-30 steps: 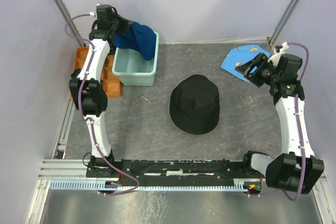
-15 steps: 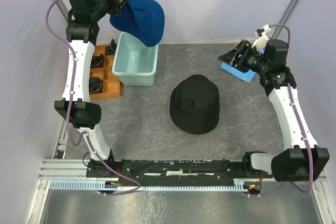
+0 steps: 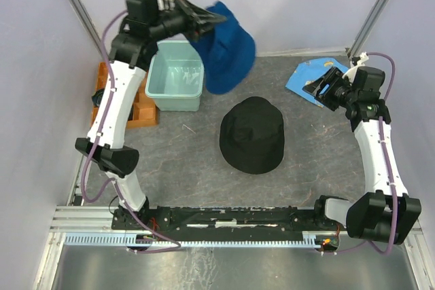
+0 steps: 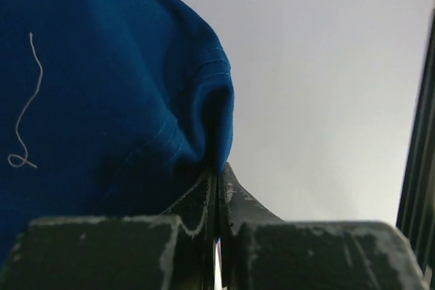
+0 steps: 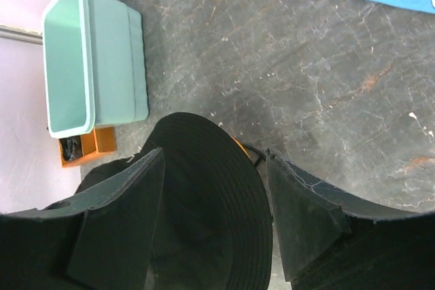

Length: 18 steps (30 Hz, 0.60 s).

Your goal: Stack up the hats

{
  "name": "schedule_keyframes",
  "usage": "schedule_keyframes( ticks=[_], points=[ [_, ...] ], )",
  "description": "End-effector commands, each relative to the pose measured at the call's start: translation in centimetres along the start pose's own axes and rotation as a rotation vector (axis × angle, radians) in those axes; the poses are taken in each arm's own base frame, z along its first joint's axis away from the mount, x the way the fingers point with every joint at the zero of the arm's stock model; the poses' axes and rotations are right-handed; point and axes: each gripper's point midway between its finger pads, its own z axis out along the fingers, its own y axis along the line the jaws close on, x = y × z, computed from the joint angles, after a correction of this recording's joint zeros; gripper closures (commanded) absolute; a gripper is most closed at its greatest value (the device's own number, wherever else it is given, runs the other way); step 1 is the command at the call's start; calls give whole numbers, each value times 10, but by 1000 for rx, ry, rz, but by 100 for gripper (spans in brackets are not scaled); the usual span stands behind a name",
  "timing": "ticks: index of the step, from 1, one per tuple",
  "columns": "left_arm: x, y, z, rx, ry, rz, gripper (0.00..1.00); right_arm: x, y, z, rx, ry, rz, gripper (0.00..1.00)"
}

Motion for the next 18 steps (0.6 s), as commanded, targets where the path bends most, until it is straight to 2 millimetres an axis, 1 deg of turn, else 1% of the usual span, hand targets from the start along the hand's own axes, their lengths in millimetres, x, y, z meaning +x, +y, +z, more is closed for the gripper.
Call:
schedule_keyframes(
  ticks=[1,4,5,6,9,12,16,18],
  points=[
    [88,-21,-28,-22,152,150,97,-1,-6,-3,21,-21,-36,31],
    [109,4,-37,-128,143,245,97,1,-7,-3,25,-12,-35,32],
    [116,17,-37,-162,156,257,97,2,-8,-2,27,-6,-35,32],
    [125,22,-40,-177,171,257,97,2,-8,-2,29,-2,-36,32],
    [143,30,-46,-202,188,255,97,6,-10,0,31,15,-28,32],
    [154,37,-51,-228,201,249,97,7,-11,0,30,13,-25,32],
    [176,41,-46,-238,241,264,97,9,-13,-1,34,3,-24,32],
    [180,39,-45,-246,244,286,97,11,-14,-1,31,5,-22,33]
  ],
)
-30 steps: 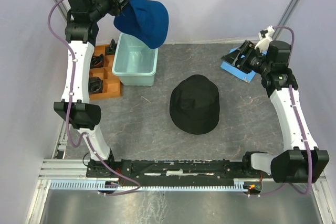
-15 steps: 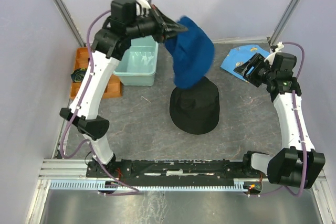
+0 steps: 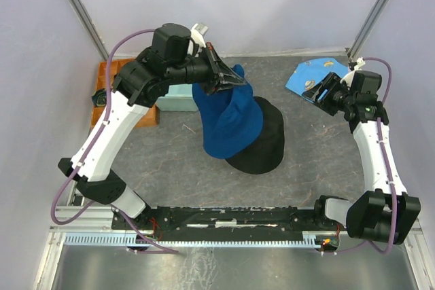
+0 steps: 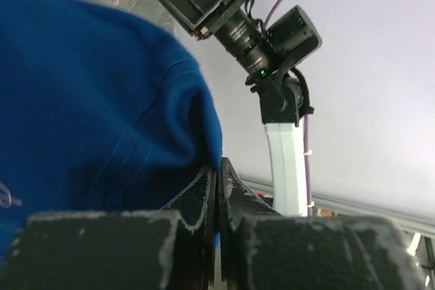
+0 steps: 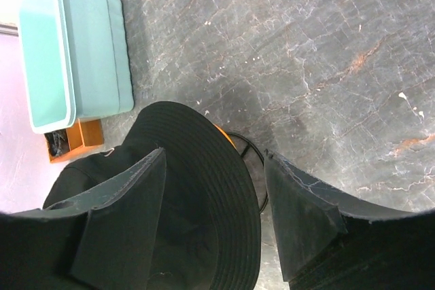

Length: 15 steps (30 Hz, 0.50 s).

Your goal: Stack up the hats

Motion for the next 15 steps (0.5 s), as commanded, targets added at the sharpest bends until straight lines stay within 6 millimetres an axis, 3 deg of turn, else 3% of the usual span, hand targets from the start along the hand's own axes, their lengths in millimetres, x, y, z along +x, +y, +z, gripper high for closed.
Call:
schedule_keyframes(
  ticks=[1,15],
  points=[
    [4,-6,1,-18,-25,94,97,-4,2,-5,-13,-37,-27,33],
    [0,28,43,-95,-1,133,97,-4,4,-6,-26,-36,-41,33]
  ],
)
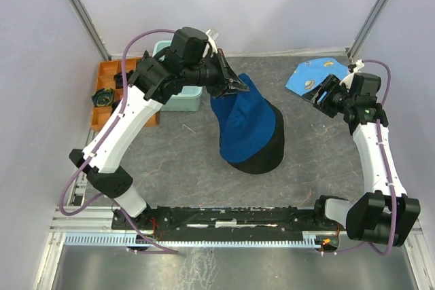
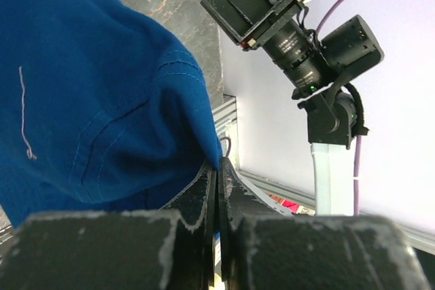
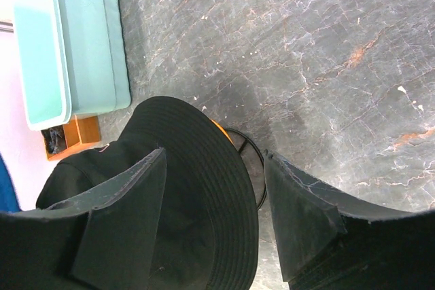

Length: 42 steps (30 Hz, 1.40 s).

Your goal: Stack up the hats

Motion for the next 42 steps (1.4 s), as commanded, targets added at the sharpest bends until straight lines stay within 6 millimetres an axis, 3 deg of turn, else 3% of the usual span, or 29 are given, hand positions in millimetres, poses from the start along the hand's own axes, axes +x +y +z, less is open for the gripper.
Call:
schedule_keyframes(
  ticks=[1,9,16,22,30,38,42],
  points=[
    [-8,-3,14,31,-19,71,97,-13,10,-6,-33,-48,-45,33],
    [-2,-1,34,35,18,65,97,-5,10,0,-65,-19,-30,33],
    [2,-4,50,52,43,69,97,8,18,5,-219,-2,123,32],
    [11,-9,64,59,75,80,97,7,39,-2,-434,-28,277,32],
    [20,-1,77,42,103,94,97,18,47,-15,-536,-27,352,32],
    [27,6,89,34,123,103,97,57,38,-23,-559,49,403,33],
    [30,8,96,30,127,107,97,64,38,-27,-579,62,425,33]
  ],
)
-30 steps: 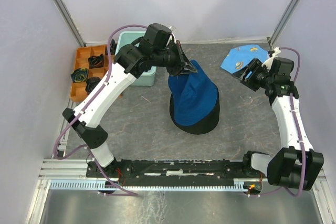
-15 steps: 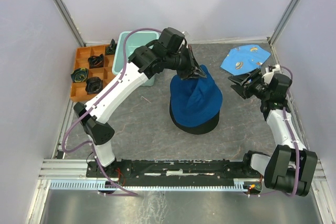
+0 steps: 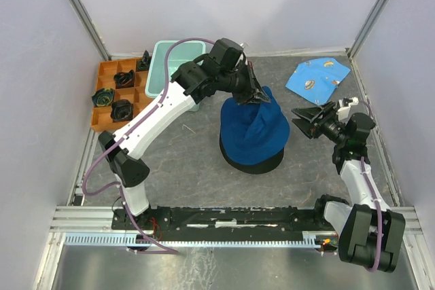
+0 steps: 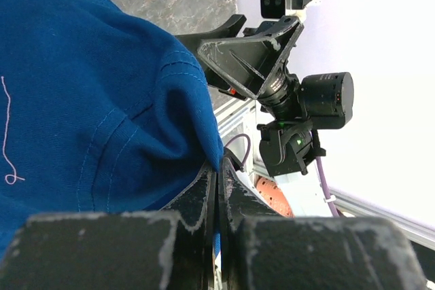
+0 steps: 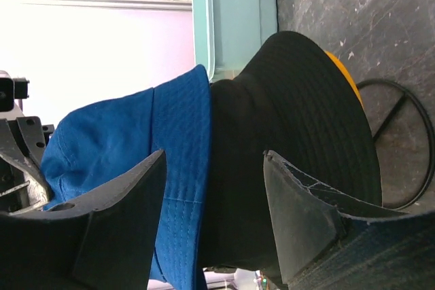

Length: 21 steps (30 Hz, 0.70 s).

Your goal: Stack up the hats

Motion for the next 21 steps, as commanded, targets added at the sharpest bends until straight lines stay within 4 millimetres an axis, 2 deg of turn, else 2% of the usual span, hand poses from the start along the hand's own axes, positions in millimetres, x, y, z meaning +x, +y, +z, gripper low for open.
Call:
schedule_keyframes(
  ticks=[1,16,21],
  points=[
    [2,-10,8,54,0,73,97,7,20,-6,-91,16,-27,33],
    [4,-3,24,34,-6,89,97,34,10,-21,-161,35,56,35],
    [4,2,28,18,-10,96,97,35,17,-24,-202,32,73,36]
  ],
)
